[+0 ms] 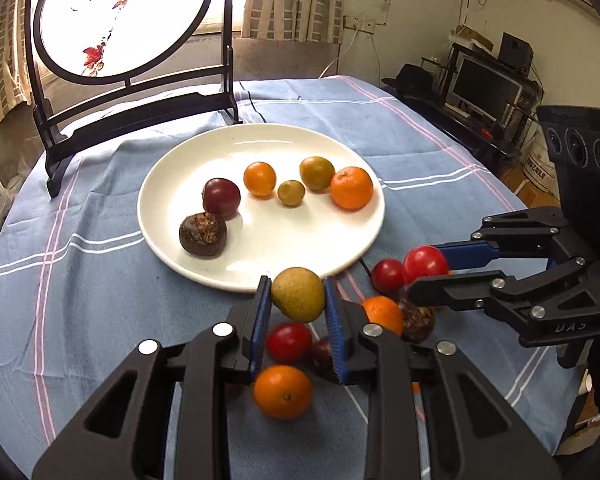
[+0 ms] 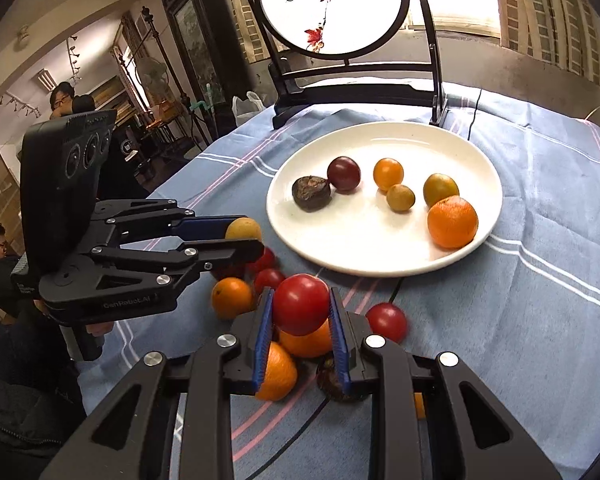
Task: Organize fruits
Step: 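Carry both fruits over the plate and open both grippers to drop them, then grasp a large mandarin with the right gripper while the left gripper grasps an orange fruit, then carry both fruits onto the plate and open both grippers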
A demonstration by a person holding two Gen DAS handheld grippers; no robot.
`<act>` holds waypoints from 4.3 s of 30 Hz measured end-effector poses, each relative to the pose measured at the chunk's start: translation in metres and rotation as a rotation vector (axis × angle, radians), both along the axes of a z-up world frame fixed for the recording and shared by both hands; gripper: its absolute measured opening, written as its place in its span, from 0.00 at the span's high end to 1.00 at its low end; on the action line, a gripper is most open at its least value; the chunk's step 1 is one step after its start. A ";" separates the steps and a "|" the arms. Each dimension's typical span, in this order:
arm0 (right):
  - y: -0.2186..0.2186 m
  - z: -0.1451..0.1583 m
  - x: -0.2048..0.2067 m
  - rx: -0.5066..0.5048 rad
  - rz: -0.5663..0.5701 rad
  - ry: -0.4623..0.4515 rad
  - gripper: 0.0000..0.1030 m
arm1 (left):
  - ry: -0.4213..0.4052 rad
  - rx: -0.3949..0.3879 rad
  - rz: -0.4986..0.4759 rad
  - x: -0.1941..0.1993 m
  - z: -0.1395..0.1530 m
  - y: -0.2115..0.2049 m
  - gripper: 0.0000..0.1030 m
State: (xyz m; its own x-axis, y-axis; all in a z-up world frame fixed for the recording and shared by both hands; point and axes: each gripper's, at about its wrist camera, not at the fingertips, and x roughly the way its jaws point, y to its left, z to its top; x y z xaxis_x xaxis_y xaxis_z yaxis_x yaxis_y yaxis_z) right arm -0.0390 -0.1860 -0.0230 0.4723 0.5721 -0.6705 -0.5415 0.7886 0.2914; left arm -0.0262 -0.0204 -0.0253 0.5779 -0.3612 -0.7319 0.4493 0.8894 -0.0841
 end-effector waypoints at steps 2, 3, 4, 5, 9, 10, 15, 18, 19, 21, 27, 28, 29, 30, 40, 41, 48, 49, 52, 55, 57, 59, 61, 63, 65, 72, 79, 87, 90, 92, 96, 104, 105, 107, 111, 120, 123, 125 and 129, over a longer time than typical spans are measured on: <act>0.001 0.003 0.015 0.000 -0.009 -0.004 0.74 | 0.006 -0.005 0.019 0.017 0.001 0.000 0.75; 0.002 0.004 0.023 -0.009 -0.021 -0.012 0.74 | 0.005 0.000 0.032 0.027 0.000 -0.001 0.75; 0.002 0.004 0.032 -0.006 -0.030 -0.008 0.74 | 0.008 0.007 0.045 0.035 -0.002 -0.001 0.75; 0.002 0.004 0.042 -0.003 -0.039 0.000 0.74 | 0.016 0.014 0.054 0.043 -0.004 -0.002 0.75; 0.008 0.000 0.080 -0.035 -0.072 0.011 0.74 | 0.022 0.101 0.087 0.068 -0.014 -0.010 0.75; 0.009 -0.001 0.088 -0.041 -0.077 0.012 0.74 | 0.023 0.115 0.089 0.072 -0.016 -0.011 0.75; 0.019 -0.005 0.121 -0.079 -0.078 0.033 0.63 | 0.030 0.161 0.093 0.081 -0.022 -0.015 0.58; 0.019 -0.005 0.127 -0.084 -0.112 0.022 0.44 | 0.020 0.173 0.122 0.080 -0.023 -0.014 0.44; 0.017 -0.004 0.126 -0.065 -0.109 0.025 0.44 | 0.019 0.164 0.121 0.077 -0.022 -0.012 0.44; 0.011 -0.001 0.116 -0.033 -0.112 0.014 0.44 | -0.005 0.155 0.117 0.068 -0.019 -0.010 0.44; 0.003 0.000 0.066 -0.034 -0.077 -0.010 0.39 | -0.058 0.127 0.106 0.030 -0.006 -0.004 0.40; 0.002 0.000 0.057 -0.027 -0.071 -0.011 0.39 | -0.067 0.124 0.102 0.022 -0.003 -0.003 0.38; 0.000 -0.001 0.048 -0.017 -0.066 -0.009 0.38 | -0.078 0.122 0.097 0.014 -0.001 -0.002 0.38; -0.001 0.000 0.037 -0.017 -0.062 -0.013 0.38 | -0.087 0.123 0.094 0.007 0.001 -0.002 0.37; 0.004 0.002 -0.052 -0.058 -0.017 -0.081 0.32 | -0.164 0.124 0.078 -0.063 0.018 0.005 0.32; 0.006 0.000 -0.060 -0.066 -0.016 -0.084 0.32 | -0.172 0.123 0.076 -0.070 0.020 0.007 0.32; 0.013 -0.017 -0.100 -0.145 -0.014 -0.104 0.32 | -0.188 0.110 0.090 -0.114 0.011 0.040 0.32; 0.013 -0.020 -0.102 -0.157 -0.016 -0.099 0.33 | -0.172 0.108 0.094 -0.117 0.007 0.046 0.32; 0.015 -0.026 -0.109 -0.175 -0.009 -0.090 0.33 | -0.147 0.136 0.088 -0.124 -0.004 0.055 0.32; 0.022 -0.032 -0.105 -0.192 -0.007 -0.082 0.33 | -0.135 0.143 0.076 -0.128 -0.011 0.060 0.32; 0.026 -0.035 -0.100 -0.195 -0.014 -0.083 0.33 | -0.126 0.148 0.065 -0.128 -0.014 0.059 0.32; 0.030 -0.036 -0.091 -0.190 -0.027 -0.067 0.33 | -0.113 0.145 0.051 -0.126 -0.016 0.056 0.32; 0.036 -0.039 -0.082 -0.198 -0.026 -0.060 0.35 | -0.094 0.134 0.030 -0.121 -0.019 0.050 0.32; 0.044 -0.042 -0.076 -0.230 -0.015 -0.071 0.45 | -0.084 0.135 0.016 -0.116 -0.022 0.044 0.32; 0.051 -0.047 -0.070 -0.280 -0.018 -0.077 0.60 | -0.074 0.133 0.006 -0.112 -0.025 0.037 0.32; 0.027 -0.043 -0.065 -0.190 -0.017 -0.022 0.62 | -0.021 0.119 0.010 -0.080 -0.036 0.013 0.39; -0.002 -0.038 -0.070 -0.120 -0.047 0.000 0.62 | 0.015 0.151 0.014 -0.054 -0.050 0.000 0.49; -0.007 -0.038 -0.070 -0.096 -0.034 0.012 0.62 | 0.034 0.095 0.019 -0.037 -0.051 0.008 0.64; -0.007 -0.036 -0.070 -0.070 -0.018 0.011 0.62 | 0.018 0.085 0.023 -0.040 -0.051 0.007 0.64; -0.006 -0.035 -0.070 -0.059 -0.009 0.018 0.62 | 0.019 0.064 0.030 -0.041 -0.049 0.010 0.64; -0.001 -0.031 -0.070 -0.063 0.006 0.034 0.62 | -0.023 0.049 0.026 -0.054 -0.035 0.017 0.64; 0.002 -0.023 -0.069 -0.048 0.020 0.034 0.62 | -0.093 0.062 0.001 -0.065 -0.008 0.018 0.64; 0.000 -0.021 -0.068 -0.037 0.018 0.022 0.62 | -0.099 0.064 0.000 -0.063 -0.004 0.017 0.64; -0.003 -0.016 -0.066 -0.017 0.010 0.008 0.62 | -0.111 0.068 0.006 -0.058 0.002 0.015 0.64; -0.009 -0.005 -0.054 -0.009 -0.006 -0.026 0.62 | -0.117 0.072 0.021 -0.041 0.011 0.013 0.64; -0.017 0.014 0.006 -0.019 -0.073 -0.081 0.62 | -0.086 0.101 0.044 0.020 0.010 0.001 0.64; -0.011 0.013 0.031 -0.036 -0.084 -0.075 0.62 | -0.075 0.115 0.044 0.037 0.004 -0.008 0.64; -0.006 0.012 0.044 -0.050 -0.095 -0.076 0.62 | -0.071 0.120 0.050 0.047 0.001 -0.011 0.64; -0.001 0.013 0.060 -0.051 -0.097 -0.080 0.62 | -0.071 0.125 0.060 0.059 -0.003 -0.014 0.64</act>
State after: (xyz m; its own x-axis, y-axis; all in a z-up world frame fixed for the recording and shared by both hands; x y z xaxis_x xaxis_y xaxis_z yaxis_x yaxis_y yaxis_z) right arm 0.0213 -0.1866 -0.0104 0.5769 0.4872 -0.6556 -0.4821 0.8510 0.2082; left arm 0.0324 -0.0347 -0.0279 0.6480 -0.2332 -0.7251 0.3956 0.9166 0.0587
